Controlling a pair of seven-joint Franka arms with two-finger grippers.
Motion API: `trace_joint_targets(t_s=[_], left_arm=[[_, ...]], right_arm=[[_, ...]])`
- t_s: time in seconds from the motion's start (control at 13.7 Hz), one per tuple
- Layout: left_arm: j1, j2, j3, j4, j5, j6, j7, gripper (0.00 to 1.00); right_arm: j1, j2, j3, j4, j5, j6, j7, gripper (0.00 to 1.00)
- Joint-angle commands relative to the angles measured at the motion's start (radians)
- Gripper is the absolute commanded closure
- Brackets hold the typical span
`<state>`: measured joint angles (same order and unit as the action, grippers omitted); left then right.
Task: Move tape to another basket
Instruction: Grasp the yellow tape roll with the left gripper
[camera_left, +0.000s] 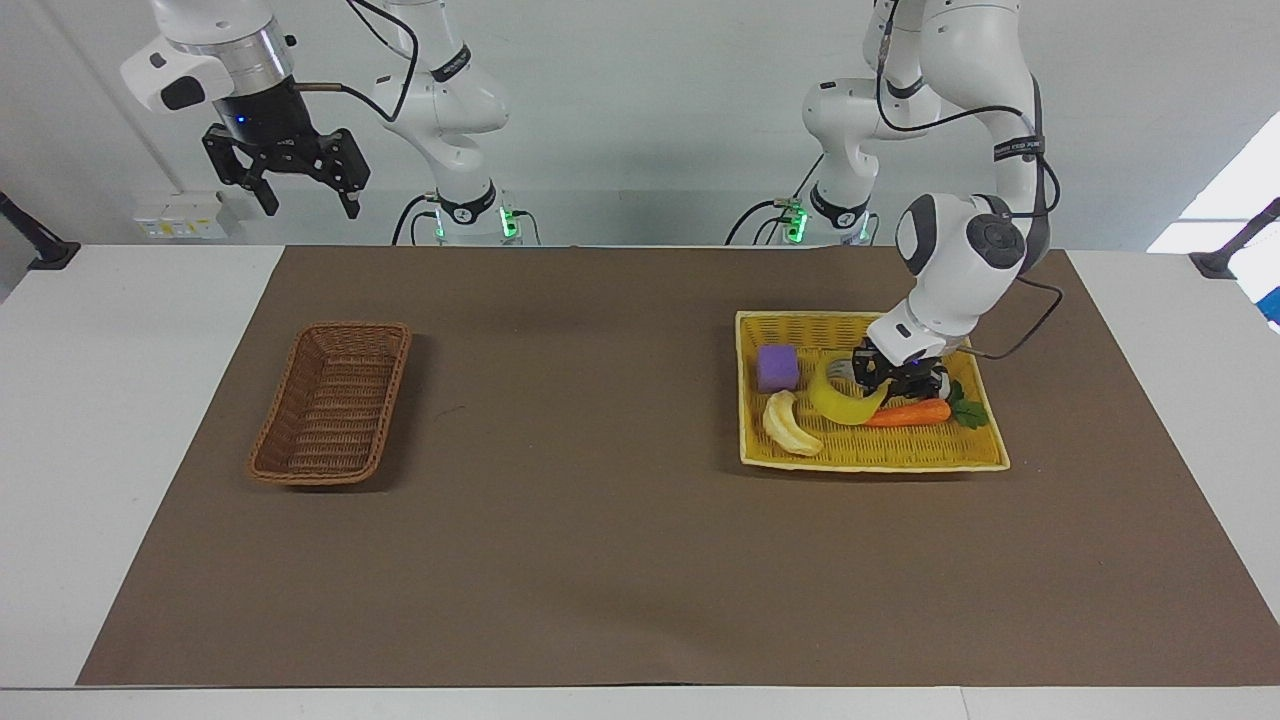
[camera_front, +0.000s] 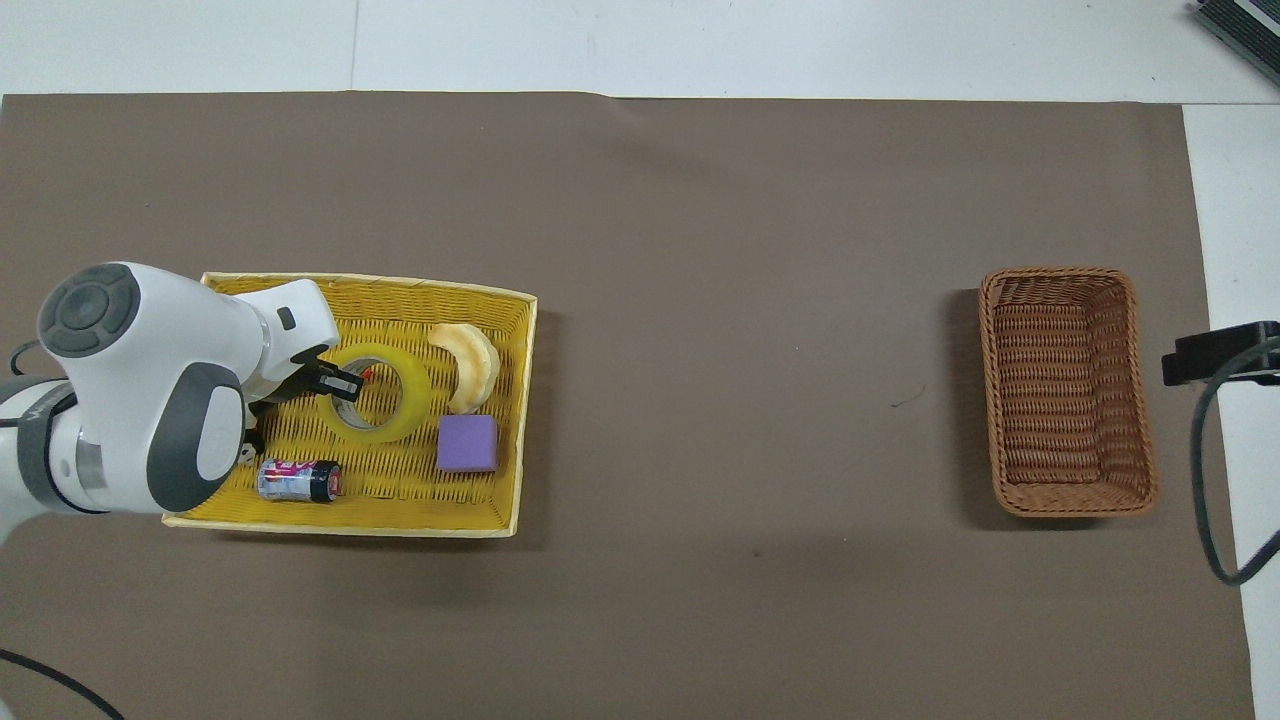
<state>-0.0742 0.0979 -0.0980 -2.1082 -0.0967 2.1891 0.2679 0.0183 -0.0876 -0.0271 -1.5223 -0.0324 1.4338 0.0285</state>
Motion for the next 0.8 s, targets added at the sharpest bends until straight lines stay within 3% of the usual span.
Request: trace_joint_targets(t_s=[0.0,0.22,0.51,0.73], left_arm=[[-0.012,-0.029,0.011,0.077,0.0,-0.124,-0.059,1.0],[-0.03,-0.079,-0.003,0.119,0.0,-0.206,-0.209,1.0],[-0.148,-0.102,-0.011,0.12,-0.009,-0.213,-0.447,1.0],[-0.238,-0.104,-0.011,0.126,-0.124,-0.203,-0.631,1.0]], right_arm=[[-0.023,-0.035,0.004,-0.045,0.022,0.003,-0.044,0.0],[-0.028,-0.035,0.004,-0.044,0.037,0.007,-0.041,0.0],[-0.009,-0.029,0.013,-0.045,0.08,0.055,-0.035,0.0],[0.022,-0.023,0.019,-0.059,0.182,0.069,-0.013,0.0]])
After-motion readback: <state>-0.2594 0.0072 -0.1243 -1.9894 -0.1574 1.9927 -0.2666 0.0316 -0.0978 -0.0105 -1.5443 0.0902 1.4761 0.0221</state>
